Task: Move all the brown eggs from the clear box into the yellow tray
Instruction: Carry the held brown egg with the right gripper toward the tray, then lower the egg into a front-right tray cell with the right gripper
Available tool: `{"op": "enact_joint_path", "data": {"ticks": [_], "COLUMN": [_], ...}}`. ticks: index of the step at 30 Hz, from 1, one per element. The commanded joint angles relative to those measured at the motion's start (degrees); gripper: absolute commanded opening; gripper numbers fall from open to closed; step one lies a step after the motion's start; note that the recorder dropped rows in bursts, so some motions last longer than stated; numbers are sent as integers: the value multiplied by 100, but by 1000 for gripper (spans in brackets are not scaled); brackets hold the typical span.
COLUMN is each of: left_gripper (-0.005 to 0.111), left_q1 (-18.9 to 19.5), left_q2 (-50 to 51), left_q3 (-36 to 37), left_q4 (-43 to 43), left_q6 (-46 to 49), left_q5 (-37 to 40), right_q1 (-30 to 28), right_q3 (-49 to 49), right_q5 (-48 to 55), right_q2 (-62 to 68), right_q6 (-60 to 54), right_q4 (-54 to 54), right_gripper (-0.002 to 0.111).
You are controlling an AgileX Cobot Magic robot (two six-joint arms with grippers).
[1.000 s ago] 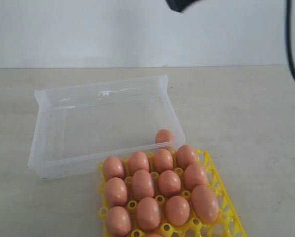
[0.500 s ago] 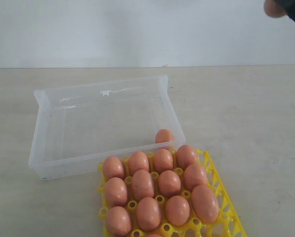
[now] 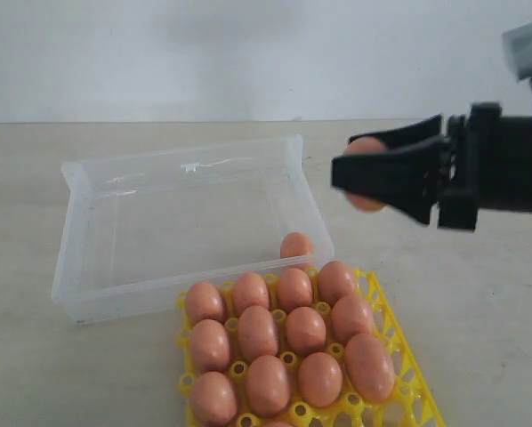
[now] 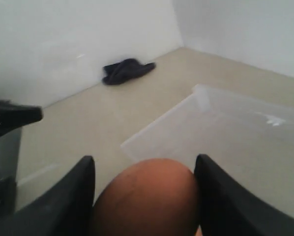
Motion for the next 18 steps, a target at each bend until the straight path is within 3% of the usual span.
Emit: {"op": "enact_joint_path", "data": {"ticks": [1, 5, 13, 18], "left_gripper": [4, 4, 4, 4], "left_q1": [-13, -13, -13, -13], "left_q2": [24, 24, 24, 24], "left_q3": [23, 23, 23, 23], "left_q4": [24, 24, 24, 24], "left_q6": [24, 24, 24, 24], "left_q5": [-43, -43, -43, -43], "right_q1": [1054, 1630, 1759, 2458], "right_q3": [181, 181, 193, 518], "right_q5": [-90, -90, -90, 1064], "right_q2": [339, 529, 567, 761], "right_q6": [-851, -934, -450, -934], "right_q4": [-127, -377, -1026, -1204], "right_gripper": [0, 0, 0, 0]}}
